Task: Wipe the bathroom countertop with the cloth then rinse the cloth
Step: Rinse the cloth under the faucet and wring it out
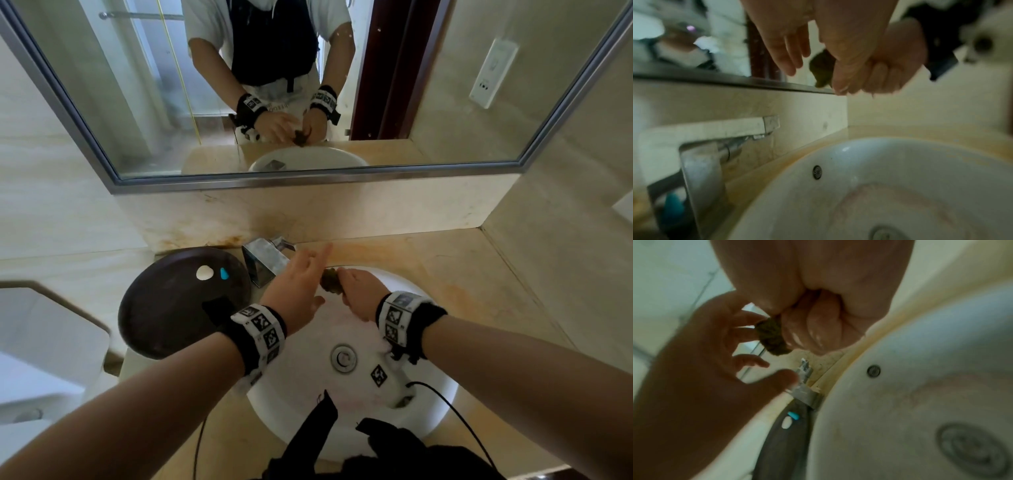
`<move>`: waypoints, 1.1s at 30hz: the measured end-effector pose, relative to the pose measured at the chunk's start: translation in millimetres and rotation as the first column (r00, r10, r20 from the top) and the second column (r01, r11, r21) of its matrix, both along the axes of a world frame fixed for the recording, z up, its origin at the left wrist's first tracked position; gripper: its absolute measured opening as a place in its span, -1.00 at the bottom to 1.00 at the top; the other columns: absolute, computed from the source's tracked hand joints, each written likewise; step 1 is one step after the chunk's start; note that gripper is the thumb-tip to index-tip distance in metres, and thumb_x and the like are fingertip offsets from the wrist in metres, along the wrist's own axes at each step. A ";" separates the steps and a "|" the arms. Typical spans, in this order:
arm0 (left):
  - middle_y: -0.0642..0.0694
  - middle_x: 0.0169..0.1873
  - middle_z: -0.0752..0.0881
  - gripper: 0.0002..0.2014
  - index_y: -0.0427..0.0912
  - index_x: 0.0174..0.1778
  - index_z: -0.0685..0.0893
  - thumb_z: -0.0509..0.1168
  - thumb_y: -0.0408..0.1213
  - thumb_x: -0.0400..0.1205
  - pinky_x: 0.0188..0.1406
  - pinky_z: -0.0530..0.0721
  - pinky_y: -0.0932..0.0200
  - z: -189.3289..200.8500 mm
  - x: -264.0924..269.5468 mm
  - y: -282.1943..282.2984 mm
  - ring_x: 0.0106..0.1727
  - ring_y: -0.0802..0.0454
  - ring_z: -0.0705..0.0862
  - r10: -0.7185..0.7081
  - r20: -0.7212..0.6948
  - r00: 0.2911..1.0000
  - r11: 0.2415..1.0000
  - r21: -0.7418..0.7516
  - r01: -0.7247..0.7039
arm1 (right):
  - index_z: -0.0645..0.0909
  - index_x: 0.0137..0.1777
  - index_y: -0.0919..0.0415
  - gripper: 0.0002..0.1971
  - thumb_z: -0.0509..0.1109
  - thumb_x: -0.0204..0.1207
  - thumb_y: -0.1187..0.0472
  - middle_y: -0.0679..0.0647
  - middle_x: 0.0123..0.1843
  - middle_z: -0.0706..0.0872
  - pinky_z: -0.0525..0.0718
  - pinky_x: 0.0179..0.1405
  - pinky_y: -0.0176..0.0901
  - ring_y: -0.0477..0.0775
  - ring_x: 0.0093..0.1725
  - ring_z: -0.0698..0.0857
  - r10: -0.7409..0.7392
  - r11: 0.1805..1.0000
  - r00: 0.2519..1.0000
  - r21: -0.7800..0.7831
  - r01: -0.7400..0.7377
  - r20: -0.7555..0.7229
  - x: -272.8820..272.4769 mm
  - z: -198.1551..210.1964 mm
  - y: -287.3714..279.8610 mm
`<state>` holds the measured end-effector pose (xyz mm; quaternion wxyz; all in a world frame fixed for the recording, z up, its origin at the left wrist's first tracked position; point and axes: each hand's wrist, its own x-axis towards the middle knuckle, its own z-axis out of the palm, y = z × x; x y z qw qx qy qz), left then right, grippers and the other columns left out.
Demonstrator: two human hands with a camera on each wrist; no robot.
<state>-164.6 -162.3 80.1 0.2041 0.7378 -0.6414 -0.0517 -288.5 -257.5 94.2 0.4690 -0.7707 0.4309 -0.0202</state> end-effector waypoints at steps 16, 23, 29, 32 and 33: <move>-0.08 -0.16 0.73 -0.90 -0.15 -0.03 0.54 0.12 -0.31 0.66 -0.38 0.51 0.09 30.5 -16.7 -18.6 -0.20 -0.12 0.73 0.062 0.315 0.947 0.969 0.207 -0.132 | 0.34 -0.45 0.18 -0.60 0.01 0.63 0.11 0.10 -0.52 0.37 0.21 -0.58 -0.26 0.05 -0.59 0.30 -0.233 0.919 0.964 0.295 0.262 -0.131 23.9 34.5 20.1; -0.05 -0.29 0.64 -0.83 -0.12 -0.01 0.66 0.23 -0.34 0.55 -0.31 0.56 0.08 36.9 -6.4 -26.4 -0.30 -0.05 0.55 -0.015 0.203 0.979 0.942 0.333 -0.054 | 0.41 0.36 0.47 -0.69 0.04 0.71 0.34 0.40 0.28 0.56 0.44 0.01 -0.02 0.34 0.25 0.57 -0.098 0.988 0.992 -0.125 0.088 -0.076 24.9 34.5 17.1; -0.01 -0.40 0.50 -0.87 -0.17 -0.05 0.55 0.20 -0.40 0.53 -0.30 0.51 0.11 34.6 -11.3 -21.6 -0.31 -0.05 0.51 -0.003 0.142 0.990 0.919 0.391 -0.053 | 0.37 -0.38 0.19 -0.54 -0.12 0.77 0.18 0.19 -0.34 0.53 0.31 -0.25 -0.17 0.21 -0.24 0.52 0.133 0.920 0.986 -0.358 -0.159 -0.096 19.6 31.6 22.7; -0.07 -0.29 0.57 -0.87 -0.16 -0.05 0.56 0.18 -0.40 0.54 -0.25 0.55 0.11 33.7 -12.0 -21.7 -0.26 -0.07 0.55 0.007 0.115 0.993 0.913 0.405 -0.053 | 0.33 -0.31 0.19 -0.60 -0.13 0.76 0.19 0.08 -0.37 0.48 0.40 -0.24 -0.09 0.16 -0.27 0.51 0.197 0.875 0.964 -0.411 -0.254 -0.177 19.8 31.6 22.4; -0.09 -0.27 0.58 -0.87 -0.17 -0.05 0.57 0.17 -0.39 0.55 -0.24 0.55 0.12 32.7 -12.4 -22.0 -0.24 -0.07 0.56 0.004 0.107 0.994 0.905 0.422 -0.049 | 0.36 -0.26 0.19 -0.62 -0.14 0.76 0.19 0.10 -0.34 0.50 0.47 -0.21 -0.06 0.16 -0.26 0.52 0.201 0.871 0.962 -0.416 -0.262 -0.185 19.6 32.5 22.4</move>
